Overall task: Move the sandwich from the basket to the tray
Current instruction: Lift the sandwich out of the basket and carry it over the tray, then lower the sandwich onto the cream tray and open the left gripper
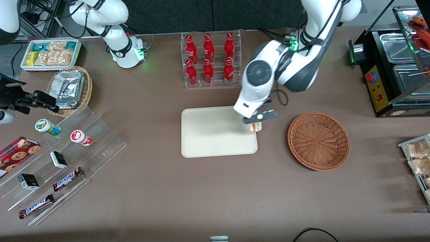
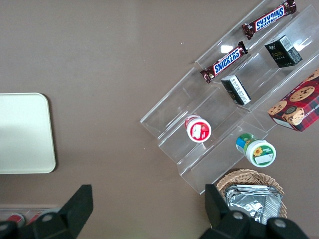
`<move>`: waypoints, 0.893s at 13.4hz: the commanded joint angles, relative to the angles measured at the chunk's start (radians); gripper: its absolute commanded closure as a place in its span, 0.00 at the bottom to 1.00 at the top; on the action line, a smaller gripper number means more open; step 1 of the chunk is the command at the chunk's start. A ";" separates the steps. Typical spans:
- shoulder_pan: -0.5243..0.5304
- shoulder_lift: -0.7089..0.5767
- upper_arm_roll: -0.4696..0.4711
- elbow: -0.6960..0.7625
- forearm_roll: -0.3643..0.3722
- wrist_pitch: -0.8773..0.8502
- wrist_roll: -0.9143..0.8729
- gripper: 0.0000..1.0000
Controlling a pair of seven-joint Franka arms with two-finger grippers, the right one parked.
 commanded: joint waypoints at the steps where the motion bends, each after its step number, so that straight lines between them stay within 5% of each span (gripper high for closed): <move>1: -0.053 0.095 0.015 0.091 -0.026 0.074 0.006 1.00; 12: -0.132 0.247 0.015 0.089 -0.018 0.317 -0.004 1.00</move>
